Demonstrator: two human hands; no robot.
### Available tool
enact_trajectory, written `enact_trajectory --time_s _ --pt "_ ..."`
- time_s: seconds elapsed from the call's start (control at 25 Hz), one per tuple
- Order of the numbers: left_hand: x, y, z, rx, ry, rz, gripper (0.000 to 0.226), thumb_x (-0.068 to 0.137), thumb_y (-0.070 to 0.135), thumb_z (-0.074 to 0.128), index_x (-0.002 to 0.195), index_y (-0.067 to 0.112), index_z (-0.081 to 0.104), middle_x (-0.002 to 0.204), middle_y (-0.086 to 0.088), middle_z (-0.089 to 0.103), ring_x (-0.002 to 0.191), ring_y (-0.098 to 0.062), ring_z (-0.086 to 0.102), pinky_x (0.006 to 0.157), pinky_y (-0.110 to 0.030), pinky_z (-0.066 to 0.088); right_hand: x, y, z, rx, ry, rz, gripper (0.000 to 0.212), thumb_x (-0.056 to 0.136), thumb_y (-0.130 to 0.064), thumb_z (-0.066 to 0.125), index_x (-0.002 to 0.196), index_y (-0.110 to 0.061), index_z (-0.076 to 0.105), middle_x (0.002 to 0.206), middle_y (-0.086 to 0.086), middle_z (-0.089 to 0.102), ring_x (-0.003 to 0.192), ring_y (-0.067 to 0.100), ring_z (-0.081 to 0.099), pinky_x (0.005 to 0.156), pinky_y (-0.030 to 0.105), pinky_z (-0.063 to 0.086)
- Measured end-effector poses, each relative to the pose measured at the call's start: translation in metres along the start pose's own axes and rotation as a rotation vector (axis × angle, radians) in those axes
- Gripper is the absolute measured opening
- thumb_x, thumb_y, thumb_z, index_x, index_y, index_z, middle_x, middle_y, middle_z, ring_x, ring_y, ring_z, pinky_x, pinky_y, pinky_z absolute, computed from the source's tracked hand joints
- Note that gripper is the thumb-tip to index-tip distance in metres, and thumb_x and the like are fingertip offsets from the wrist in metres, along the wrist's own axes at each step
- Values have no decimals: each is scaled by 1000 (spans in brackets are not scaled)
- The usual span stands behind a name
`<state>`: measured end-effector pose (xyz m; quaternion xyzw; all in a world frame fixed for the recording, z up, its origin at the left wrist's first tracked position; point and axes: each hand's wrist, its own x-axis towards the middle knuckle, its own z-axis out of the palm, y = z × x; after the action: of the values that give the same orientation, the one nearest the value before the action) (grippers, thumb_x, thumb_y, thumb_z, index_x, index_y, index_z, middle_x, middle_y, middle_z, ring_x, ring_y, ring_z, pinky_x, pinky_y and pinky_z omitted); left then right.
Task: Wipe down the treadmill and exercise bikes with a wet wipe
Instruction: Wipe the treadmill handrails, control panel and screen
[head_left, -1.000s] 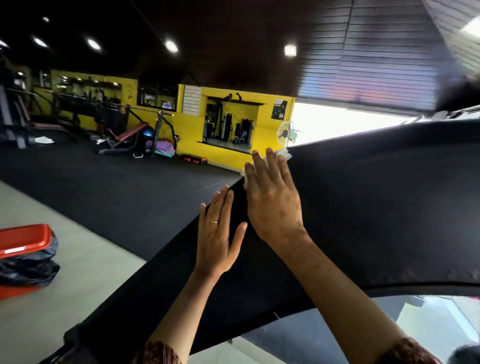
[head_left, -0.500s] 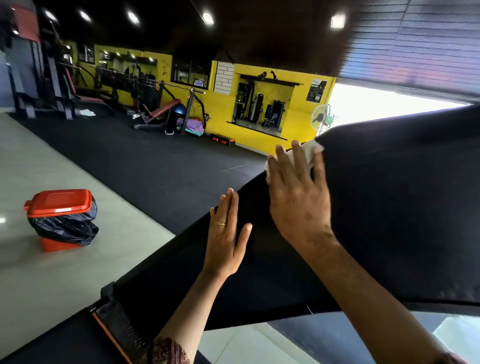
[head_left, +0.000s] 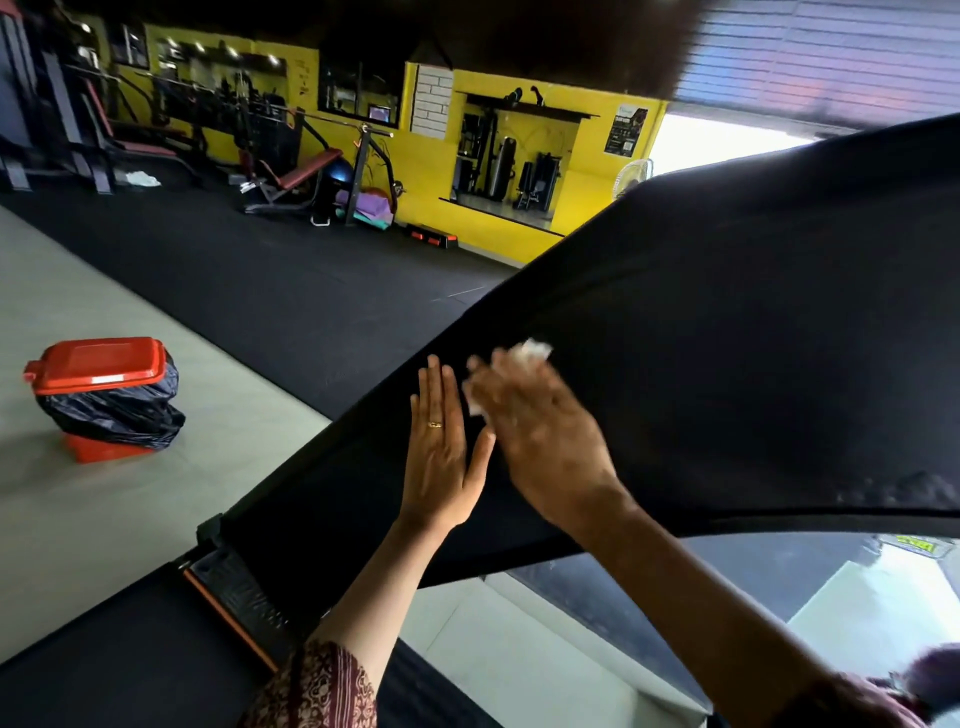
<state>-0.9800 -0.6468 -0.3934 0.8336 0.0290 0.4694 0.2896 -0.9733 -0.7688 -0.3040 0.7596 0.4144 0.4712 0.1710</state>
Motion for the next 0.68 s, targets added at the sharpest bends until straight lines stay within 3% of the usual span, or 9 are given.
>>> enact_trajectory --time_s 0.08,0.12,0.24,0.28,0.36,0.44,0.48,0.68 --pt "-16 2 6 8 -40 8 75 99 52 21 147 -1 -1 156 -14 -6 146 -24 -5 118 -29 -4 -27 8 -3 15 -46 -92 52 87 -10 31 135 -13 52 146 5 43 137 23 36 116 40 17" --pt "-23 2 8 18 -55 22 75 99 52 21 147 0 -2 156 -14 -6 146 -24 -4 118 -30 -3 -36 23 -9 14 -2 -47 51 89 -9 33 137 -14 49 147 5 41 138 23 35 117 40 16" --pt "-36 9 14 26 -62 41 72 100 51 21 149 5 -5 156 -15 -6 146 -25 -5 118 -31 -3 -31 57 -34 2 141 306 49 96 -10 32 144 -13 38 153 5 25 142 23 23 117 42 10" --pt "-39 13 17 21 -60 31 71 100 50 21 149 7 -6 156 -15 -6 146 -24 -5 118 -30 -3 -25 52 -32 23 170 340 48 95 -10 33 143 -11 40 152 6 27 142 24 24 116 42 12" --pt "-49 18 23 21 -71 28 69 100 50 21 150 8 -4 156 -14 -4 146 -22 -5 118 -30 -3 -29 19 -16 40 75 162 50 90 -8 36 138 -9 47 148 8 38 138 26 34 115 41 20" --pt "-65 13 27 46 -92 46 68 100 49 21 151 11 -4 156 -13 -2 146 -21 -4 118 -30 -3 -66 3 -6 9 -58 -25 53 87 -9 32 138 -11 48 148 6 39 138 23 34 113 39 23" --pt "-73 10 28 59 -104 59 67 100 48 21 151 13 -5 156 -12 -1 146 -20 -4 118 -30 -3 -85 10 -10 25 -83 -34 54 87 -8 31 139 -13 47 149 4 37 139 20 32 114 38 23" --pt "-88 18 32 50 -124 20 68 100 47 21 149 5 0 155 -17 0 146 -21 -5 118 -30 -2 -91 40 -31 33 56 317 52 95 -7 28 146 -16 36 154 3 24 143 20 22 118 38 7"
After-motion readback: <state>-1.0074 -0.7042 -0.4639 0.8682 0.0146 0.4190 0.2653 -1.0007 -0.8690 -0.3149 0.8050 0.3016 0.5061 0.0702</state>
